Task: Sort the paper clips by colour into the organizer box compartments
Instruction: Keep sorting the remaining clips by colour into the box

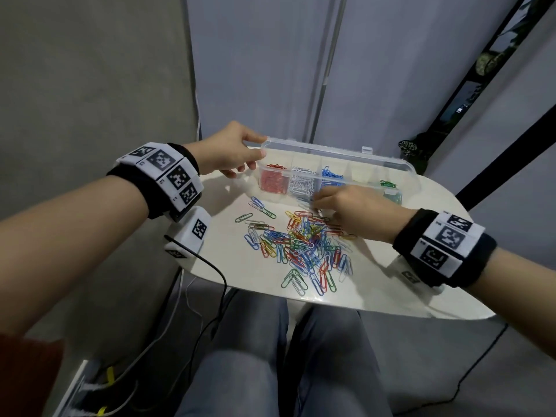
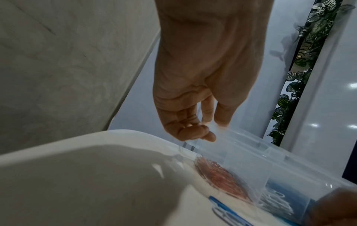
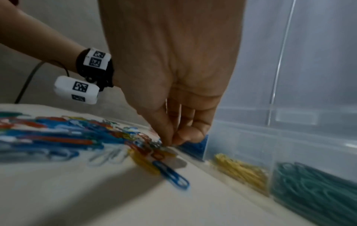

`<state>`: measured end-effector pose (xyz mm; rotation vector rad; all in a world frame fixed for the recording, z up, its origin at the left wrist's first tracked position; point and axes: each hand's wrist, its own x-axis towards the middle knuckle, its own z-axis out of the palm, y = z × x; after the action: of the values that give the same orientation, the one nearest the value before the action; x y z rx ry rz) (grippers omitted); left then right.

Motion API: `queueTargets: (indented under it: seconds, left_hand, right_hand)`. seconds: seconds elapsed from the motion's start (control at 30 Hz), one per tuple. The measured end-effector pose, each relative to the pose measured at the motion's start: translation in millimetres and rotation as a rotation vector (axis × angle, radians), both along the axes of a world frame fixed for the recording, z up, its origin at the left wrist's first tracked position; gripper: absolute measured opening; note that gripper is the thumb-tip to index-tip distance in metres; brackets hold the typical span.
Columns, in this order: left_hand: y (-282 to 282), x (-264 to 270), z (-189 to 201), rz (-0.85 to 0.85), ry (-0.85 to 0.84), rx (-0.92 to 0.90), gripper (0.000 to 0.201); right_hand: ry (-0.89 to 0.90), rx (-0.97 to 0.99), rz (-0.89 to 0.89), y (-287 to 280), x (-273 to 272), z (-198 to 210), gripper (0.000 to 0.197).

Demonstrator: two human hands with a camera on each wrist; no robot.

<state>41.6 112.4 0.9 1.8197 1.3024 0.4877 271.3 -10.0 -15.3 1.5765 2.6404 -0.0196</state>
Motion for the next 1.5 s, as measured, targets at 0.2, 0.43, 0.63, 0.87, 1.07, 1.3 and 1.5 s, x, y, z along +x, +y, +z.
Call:
queueTargets:
  seconds: [0.2, 0.43, 0.63, 0.87, 1.07, 1.3, 1.5]
  left_hand:
    - [2.2, -0.3, -1.6, 0.002, -0.009, 0.000, 0.048]
    - [2.7, -0.3, -2.8, 0.006, -0.014, -0.009, 0.048]
    - [2.6, 0.0, -2.7, 0.007, -0.011, -0.014, 0.049]
    - [1.6, 0.1, -2.2, 0.006, -0.020, -0.015, 0.048]
    - [1.1, -0.6, -1.8, 0.003, -0.020, -0.014, 0.048]
    - [1.9, -0.3, -1.8, 0.007, -0.027, -0.017, 0.047]
    - [1.9, 0.2, -2.9, 0.008, -0.034, -0.018, 0.047]
  right_hand:
    - [0.179, -0.091, -0.144, -6.8, 14.1, 2.1, 0.014]
    - [0.340, -0.035, -0.461, -6.6, 7.0, -2.6, 0.021]
    - [0.377, -0.137, -0.476, -3.3, -6.5, -5.4, 0.010]
    - [0.307, -0.171, -0.445, -6.7, -11.2, -1.8, 0.008]
    - [0.307, -0.132, -0.405, -9.2, -13.9, -2.6, 0.013]
    - [0.813, -0.213, -0.588, -13.3, 3.3, 20.3, 0.007]
    - [1.088, -0.045, -0.687, -8.9, 34.8, 59.1, 0.015]
